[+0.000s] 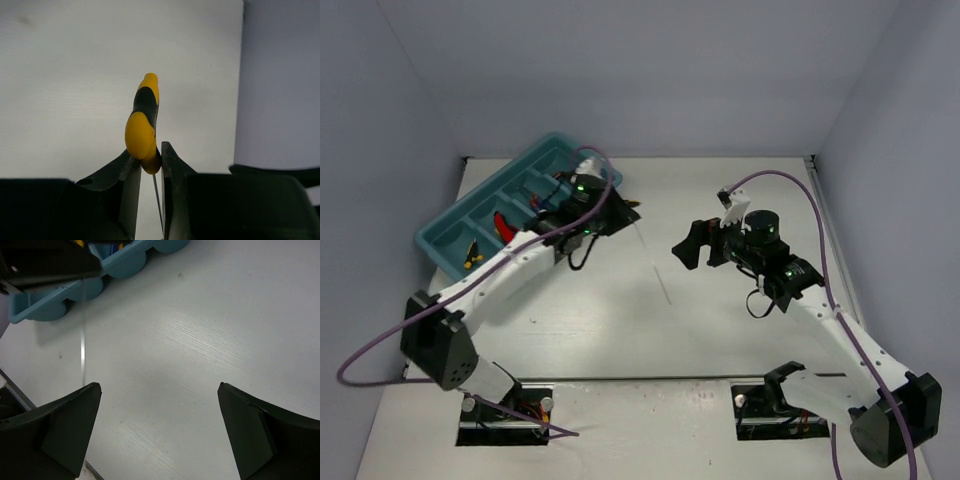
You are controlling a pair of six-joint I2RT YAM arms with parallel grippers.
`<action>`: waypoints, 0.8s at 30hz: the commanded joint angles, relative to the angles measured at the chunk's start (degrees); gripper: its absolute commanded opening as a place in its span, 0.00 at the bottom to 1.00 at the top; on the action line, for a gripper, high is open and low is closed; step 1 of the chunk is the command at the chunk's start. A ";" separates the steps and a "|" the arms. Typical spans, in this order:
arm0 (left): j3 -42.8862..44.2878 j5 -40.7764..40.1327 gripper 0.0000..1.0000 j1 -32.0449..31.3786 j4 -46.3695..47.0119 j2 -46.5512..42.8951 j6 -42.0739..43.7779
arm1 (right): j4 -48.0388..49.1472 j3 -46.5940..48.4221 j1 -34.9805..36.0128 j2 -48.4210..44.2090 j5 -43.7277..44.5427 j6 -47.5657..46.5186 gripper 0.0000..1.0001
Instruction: Sort the tools into containers
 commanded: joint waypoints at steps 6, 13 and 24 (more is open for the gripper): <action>-5.84 -4.13 0.00 29.32 -24.31 -24.06 8.50 | -0.88 -3.52 0.23 -9.40 0.72 -0.27 1.00; -8.69 1.73 0.00 50.70 -25.05 -22.55 11.56 | -2.59 -5.76 0.46 -12.61 -0.84 1.11 1.00; -5.85 2.78 0.01 59.31 -19.95 -6.39 11.57 | -5.24 -5.12 3.77 -14.50 0.93 -0.58 1.00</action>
